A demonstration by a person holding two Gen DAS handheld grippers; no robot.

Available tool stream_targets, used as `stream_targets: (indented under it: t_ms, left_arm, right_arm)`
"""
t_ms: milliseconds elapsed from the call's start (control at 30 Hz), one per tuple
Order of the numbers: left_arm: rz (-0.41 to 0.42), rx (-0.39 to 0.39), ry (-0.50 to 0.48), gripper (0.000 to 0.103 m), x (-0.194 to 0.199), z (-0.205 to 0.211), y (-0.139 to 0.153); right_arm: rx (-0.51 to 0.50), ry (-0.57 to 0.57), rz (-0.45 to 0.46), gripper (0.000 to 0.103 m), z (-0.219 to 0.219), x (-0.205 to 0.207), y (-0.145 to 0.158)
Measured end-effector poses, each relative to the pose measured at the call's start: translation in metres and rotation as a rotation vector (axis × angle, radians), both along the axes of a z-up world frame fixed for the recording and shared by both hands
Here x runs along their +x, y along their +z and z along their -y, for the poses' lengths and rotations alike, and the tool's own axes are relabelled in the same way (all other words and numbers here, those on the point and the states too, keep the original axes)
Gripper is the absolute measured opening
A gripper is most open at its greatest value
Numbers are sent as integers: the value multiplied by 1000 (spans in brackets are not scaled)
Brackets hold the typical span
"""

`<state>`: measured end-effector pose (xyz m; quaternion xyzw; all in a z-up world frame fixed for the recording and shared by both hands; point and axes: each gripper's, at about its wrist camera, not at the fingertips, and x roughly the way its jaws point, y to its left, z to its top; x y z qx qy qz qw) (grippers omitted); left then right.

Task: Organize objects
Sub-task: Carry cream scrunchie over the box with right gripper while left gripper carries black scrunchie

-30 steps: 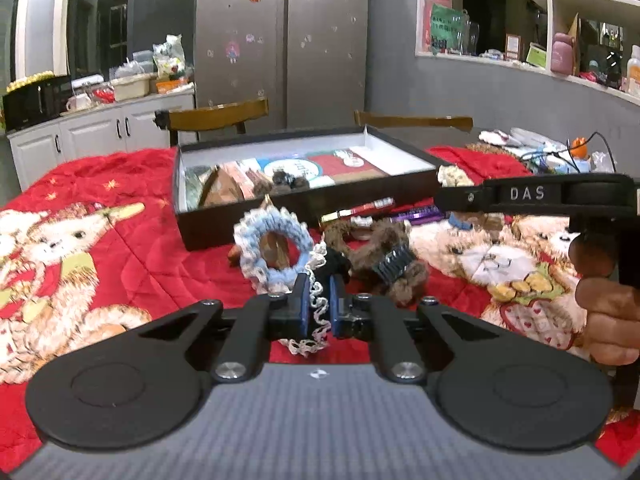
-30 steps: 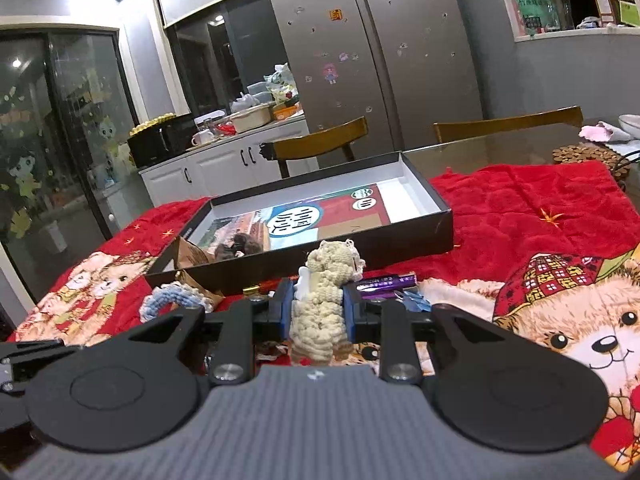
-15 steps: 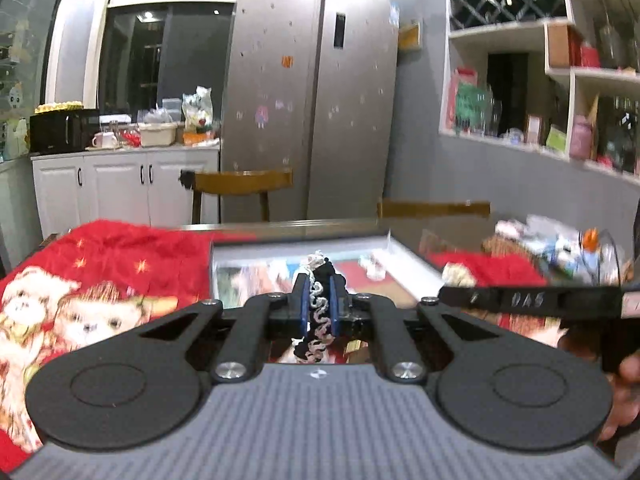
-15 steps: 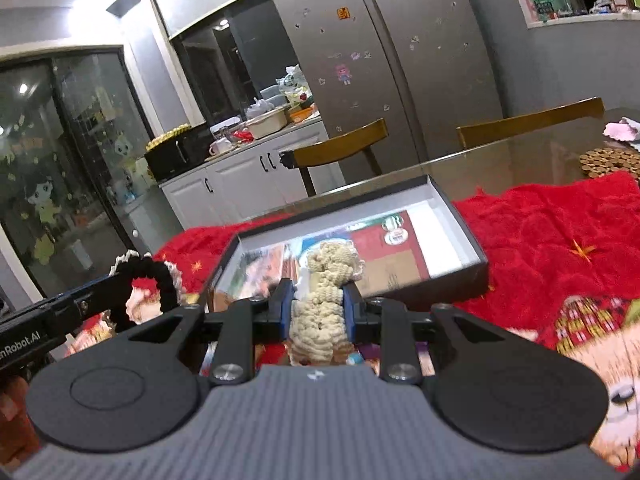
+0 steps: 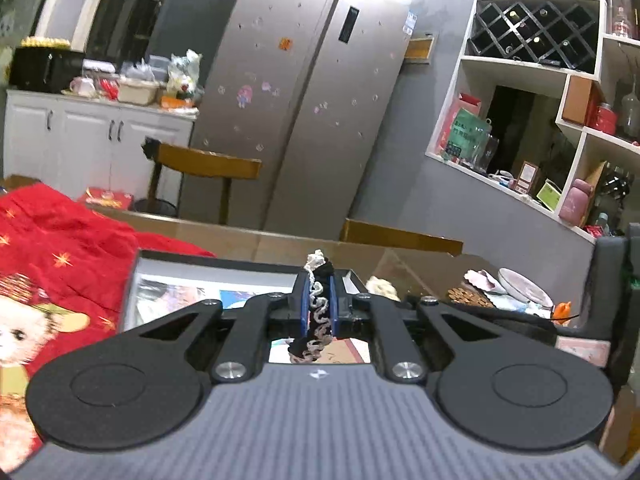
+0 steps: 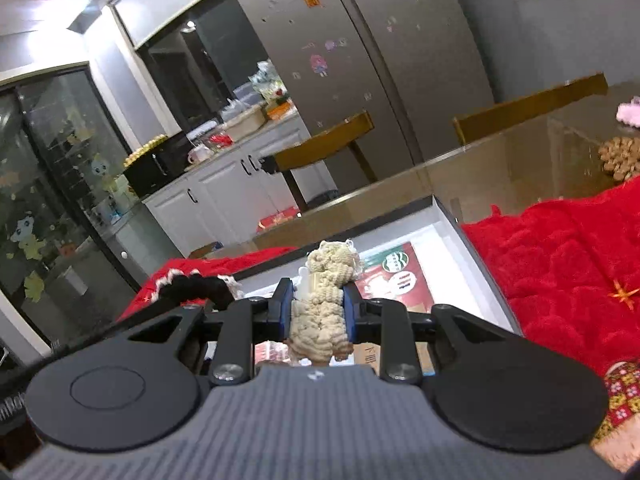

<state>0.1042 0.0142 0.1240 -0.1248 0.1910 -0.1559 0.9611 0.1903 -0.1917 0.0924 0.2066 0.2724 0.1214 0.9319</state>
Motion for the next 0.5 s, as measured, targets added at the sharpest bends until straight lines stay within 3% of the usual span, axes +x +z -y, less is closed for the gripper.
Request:
stream_targets:
  t_ms: [300, 433, 500]
  left_arm:
    - [-113, 35, -14, 12, 53, 14, -59]
    - [-99, 105, -17, 12, 60, 24, -81]
    - [-106, 103, -25, 12, 62, 26, -88]
  right_arm:
    - [13, 5, -90, 29, 11, 30, -47]
    - [-1, 30, -88, 29, 13, 34, -57]
    - [-1, 44, -88, 30, 12, 36, -59]
